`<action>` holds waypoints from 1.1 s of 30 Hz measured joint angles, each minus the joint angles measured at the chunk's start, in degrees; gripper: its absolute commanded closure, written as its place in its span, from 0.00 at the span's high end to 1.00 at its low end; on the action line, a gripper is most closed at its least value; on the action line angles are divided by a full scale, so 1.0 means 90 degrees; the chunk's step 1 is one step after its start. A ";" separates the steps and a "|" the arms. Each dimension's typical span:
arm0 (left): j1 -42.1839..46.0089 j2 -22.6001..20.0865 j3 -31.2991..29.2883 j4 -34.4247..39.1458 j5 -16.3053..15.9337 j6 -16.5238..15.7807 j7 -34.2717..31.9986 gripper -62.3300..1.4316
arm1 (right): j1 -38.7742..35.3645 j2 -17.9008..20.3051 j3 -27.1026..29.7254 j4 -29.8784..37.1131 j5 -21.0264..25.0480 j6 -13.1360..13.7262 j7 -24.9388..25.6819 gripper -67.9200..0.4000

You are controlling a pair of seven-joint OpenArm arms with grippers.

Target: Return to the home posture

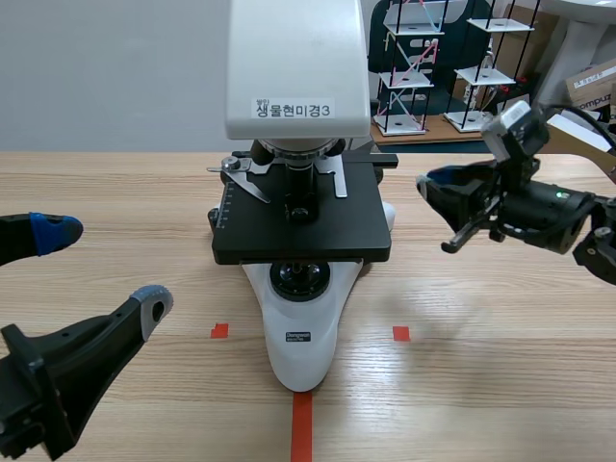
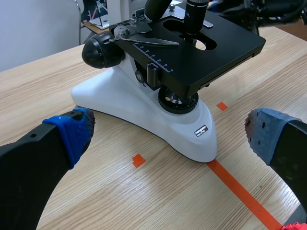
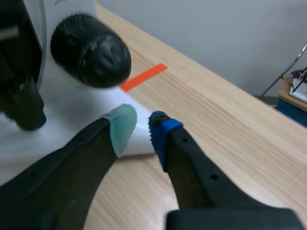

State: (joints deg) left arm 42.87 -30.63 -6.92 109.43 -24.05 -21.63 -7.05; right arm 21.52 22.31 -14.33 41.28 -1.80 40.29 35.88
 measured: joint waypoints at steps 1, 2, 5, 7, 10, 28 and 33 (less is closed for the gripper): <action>0.0000 0.0000 0.0000 0.0000 0.0000 0.0000 0.0000 1.00 | -0.0163 0.0100 0.0002 0.0041 0.0209 0.0000 0.0002 0.42; 0.0000 0.0000 0.0000 0.0000 0.0000 0.0000 0.0000 1.00 | -0.0359 0.0211 0.0012 0.0109 0.0457 0.0000 0.0005 0.50; 0.0000 0.0000 0.0000 0.0000 0.0000 0.0000 0.0000 1.00 | -0.1144 0.0590 0.0107 0.0517 0.1435 0.0000 -0.0015 0.70; 0.0000 0.0000 0.0000 0.0000 -0.0002 0.0000 0.0000 1.00 | -0.1790 0.0865 0.0267 0.0998 0.2113 0.0002 -0.0015 0.75; 0.0000 0.0000 0.0000 0.0000 0.0000 0.0000 0.0000 1.00 | -0.2810 0.1231 0.0629 0.2016 0.2637 -0.0019 -0.0015 0.78; 0.0000 0.0000 0.0000 0.0000 0.0002 0.0000 0.0000 1.00 | -0.7740 0.1158 0.2941 0.7502 0.2824 -0.0017 -0.0974 0.88; 0.0000 0.0000 0.0000 0.0000 0.0002 -0.0002 0.0000 1.00 | -0.7754 0.1030 0.2953 0.7529 0.2805 -0.0019 -0.1345 0.88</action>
State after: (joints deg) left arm 42.87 -30.63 -6.92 109.43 -24.03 -21.65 -7.05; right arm -48.27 31.57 12.25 109.03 23.44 40.12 23.77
